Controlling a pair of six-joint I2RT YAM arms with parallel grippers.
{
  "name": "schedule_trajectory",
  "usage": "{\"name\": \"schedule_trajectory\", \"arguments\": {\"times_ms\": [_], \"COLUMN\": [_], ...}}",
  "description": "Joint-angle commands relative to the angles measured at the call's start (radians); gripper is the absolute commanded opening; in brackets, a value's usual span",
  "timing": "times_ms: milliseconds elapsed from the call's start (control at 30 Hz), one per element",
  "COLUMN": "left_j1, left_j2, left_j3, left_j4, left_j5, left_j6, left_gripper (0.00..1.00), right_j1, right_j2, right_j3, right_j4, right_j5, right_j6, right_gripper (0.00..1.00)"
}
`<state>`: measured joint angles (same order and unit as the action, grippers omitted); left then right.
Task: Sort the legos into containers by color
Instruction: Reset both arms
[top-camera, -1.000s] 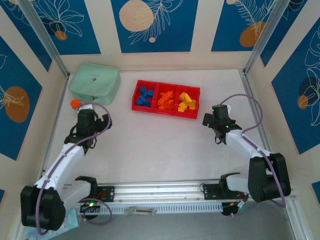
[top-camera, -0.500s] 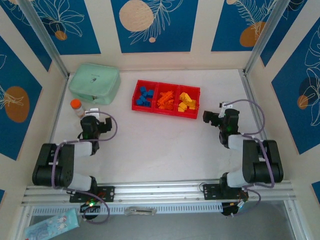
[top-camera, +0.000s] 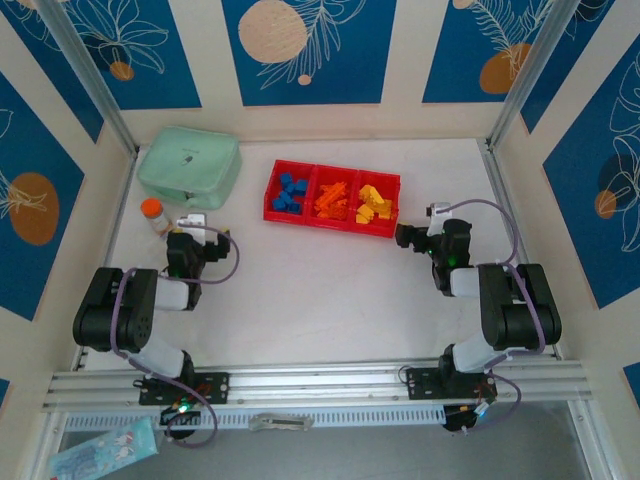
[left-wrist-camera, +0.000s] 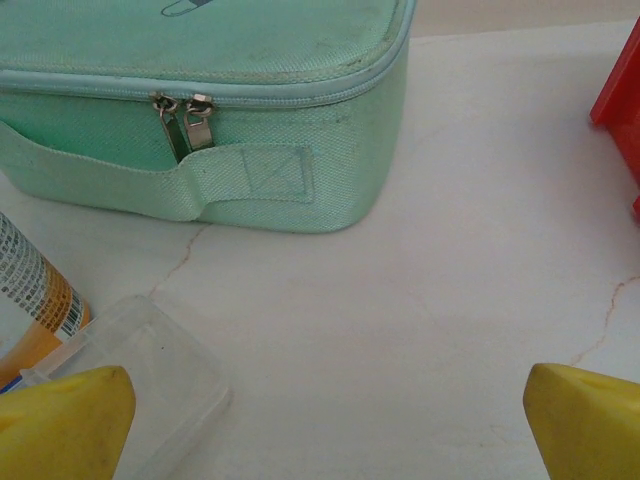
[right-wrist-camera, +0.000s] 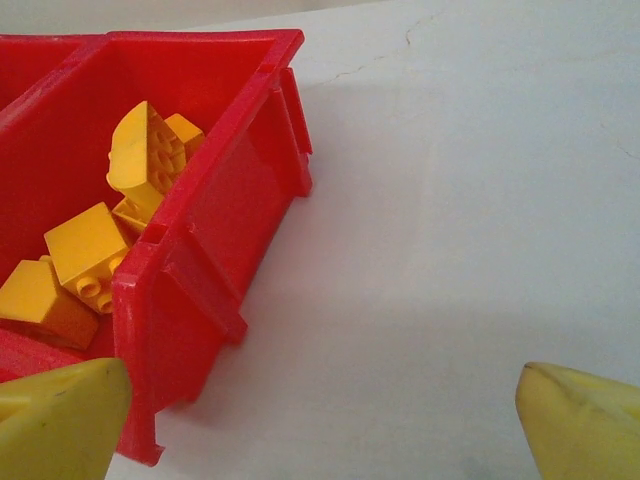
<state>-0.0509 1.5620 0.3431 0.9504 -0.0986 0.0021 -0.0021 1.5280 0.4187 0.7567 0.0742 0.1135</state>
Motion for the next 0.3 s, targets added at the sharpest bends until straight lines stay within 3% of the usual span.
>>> {"name": "schedule_trajectory", "arguments": {"times_ms": [0,267], "left_j1": [-0.005,-0.006], "left_j2": [0.002,0.003], "left_j3": [0.01,0.014], "left_j4": [0.03,0.024], "left_j5": [-0.005,0.003], "left_j6": [0.01,0.015], "left_gripper": [0.99,0.99], "right_j1": [-0.003,-0.003], "right_j2": [-0.006,-0.008], "right_j3": [0.006,0.003], "right_j4": [0.035,0.038], "right_j5": [-0.019,-0.025], "right_j6": [-0.018,-0.019], "right_gripper": [0.99,0.99]}}
